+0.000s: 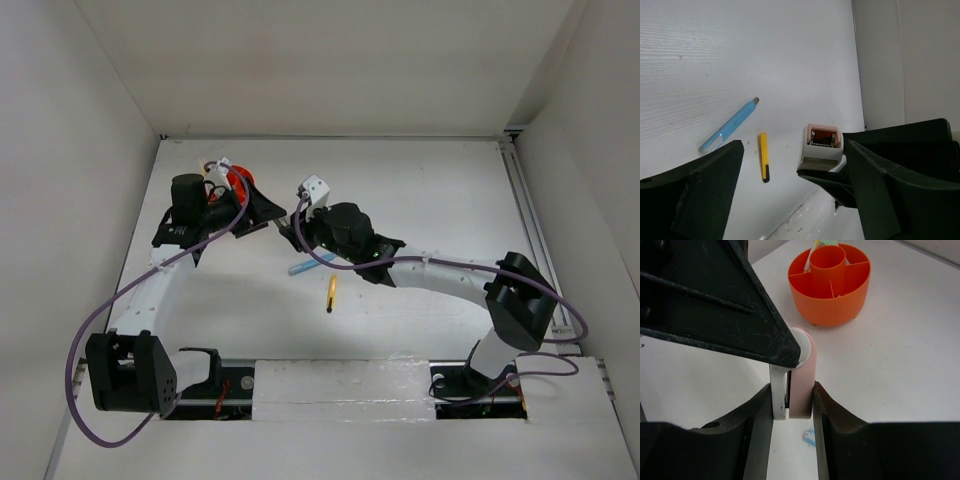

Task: Sort the stationery into containers
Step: Place the stapler in the storage box.

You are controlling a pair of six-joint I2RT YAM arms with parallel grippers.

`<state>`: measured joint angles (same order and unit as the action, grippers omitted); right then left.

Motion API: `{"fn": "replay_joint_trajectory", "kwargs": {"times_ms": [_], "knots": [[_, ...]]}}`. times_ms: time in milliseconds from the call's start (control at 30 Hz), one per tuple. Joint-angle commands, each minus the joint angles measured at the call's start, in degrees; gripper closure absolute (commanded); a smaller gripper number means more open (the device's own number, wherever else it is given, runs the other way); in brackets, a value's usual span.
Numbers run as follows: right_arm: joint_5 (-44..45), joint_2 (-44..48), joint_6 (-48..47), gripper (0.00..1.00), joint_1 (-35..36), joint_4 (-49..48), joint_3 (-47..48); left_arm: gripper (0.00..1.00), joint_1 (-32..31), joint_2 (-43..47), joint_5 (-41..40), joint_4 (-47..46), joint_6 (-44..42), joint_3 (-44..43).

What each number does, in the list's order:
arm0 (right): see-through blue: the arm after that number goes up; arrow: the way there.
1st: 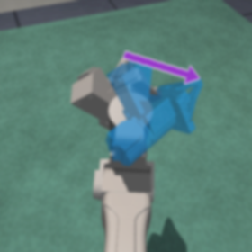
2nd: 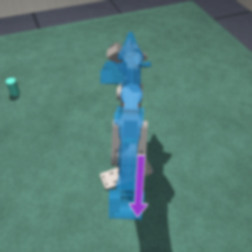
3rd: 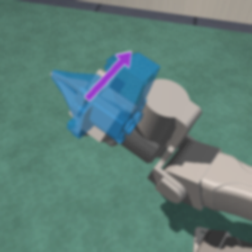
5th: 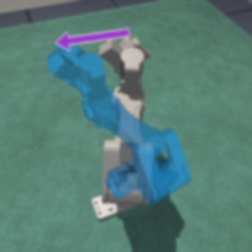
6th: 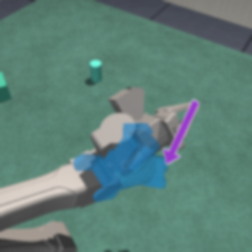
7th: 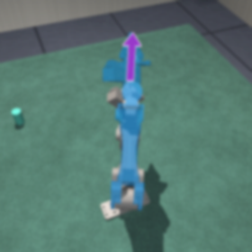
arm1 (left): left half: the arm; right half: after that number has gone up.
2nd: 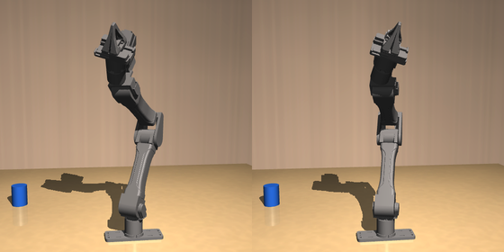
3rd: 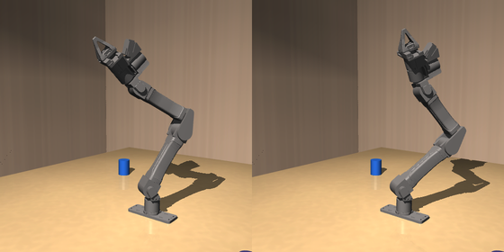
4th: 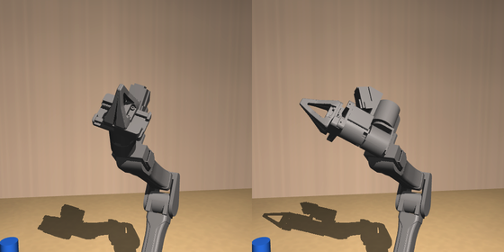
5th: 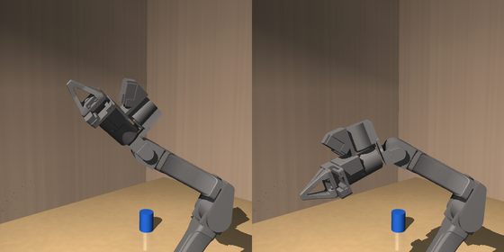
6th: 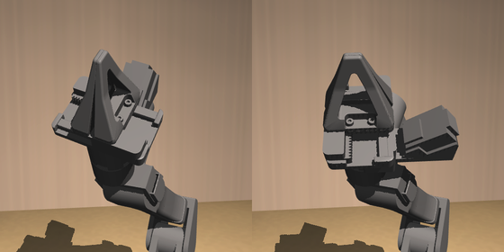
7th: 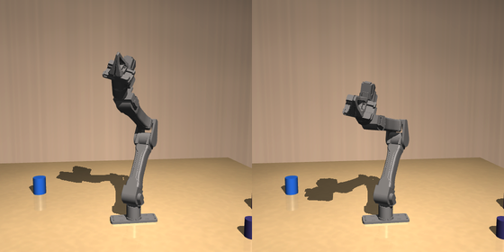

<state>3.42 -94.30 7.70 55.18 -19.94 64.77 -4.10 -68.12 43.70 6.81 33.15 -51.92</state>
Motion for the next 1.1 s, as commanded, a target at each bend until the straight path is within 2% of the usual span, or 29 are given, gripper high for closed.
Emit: {"fn": "replay_joint_trajectory", "kwargs": {"times_ms": [0,133,167,233,300,533,567,600,633,700,767,800,900,1067], "knots": [[-1.1,1.4,-0.5,1.0,-0.3,-5.6,1.6,0.24,0.1,0.9,3.3,-2.9,0.2,-0.8],[-1.1,0.9,-1.0,1.0,-0.9,-6.2,2.1,0.47,0.1,0.9,3.8,-2.9,0.2,-1.3],[-1.1,0.9,-1.0,1.0,-0.9,-6.2,2.7,0.58,0.1,0.9,3.8,-2.9,0.2,-1.3],[-1.1,0.4,-1.5,1.0,-0.9,-6.2,2.7,0.67,0.1,0.4,3.8,-2.9,0.2,-1.3],[-1.1,0.3,-1.6,1.0,-0.9,-6.7,3.3,0.72,0.1,0.4,3.8,-2.9,0.2,-1.3],[-4.5,-0.8,-1.6,1.0,-0.9,-8.3,4.0,0.73,0.1,-1.9,5.6,-6.3,1.4,-0.8],[-4.5,-0.8,-1.6,1.0,-0.9,-8.8,4.5,0.77,0.1,-1.9,5.6,-6.3,1.9,-0.8],[-6.0,-0.8,-1.6,1.0,-0.9,-8.8,4.5,0.86,0.1,-2.5,6.1,-7.1,1.9,-0.8],[-6.7,-1.3,-1.6,1.0,-0.9,-9.5,4.5,0.99,0.1,-2.5,6.1,-7.6,1.9,-0.8],[-8.8,-1.8,-2.2,1.0,-1.4,-10.6,4.5,1.0,0.1,-2.5,4.4,-7.1,2.5,-0.8],[-10.8,-2.4,-2.7,0.93,-2.0,-11.8,4.5,1.0,0.1,-2.5,1.0,-4.7,0.9,-3.2],[-11.8,-2.4,-2.7,0.77,-2.0,-13.2,4.5,1.0,0.1,-1.2,-4.1,-3.5,0.3,-4.0],[-15.0,-3.0,-2.7,0.55,-3.3,-14.5,3.8,1.0,0.1,0.4,-12.1,0.3,-0.2,-6.7],[-16.9,-3.5,-2.2,0.45,-6.0,-14.5,3.3,1.0,0.1,0.4,-19.7,5.0,-0.2,-10.5]]}}
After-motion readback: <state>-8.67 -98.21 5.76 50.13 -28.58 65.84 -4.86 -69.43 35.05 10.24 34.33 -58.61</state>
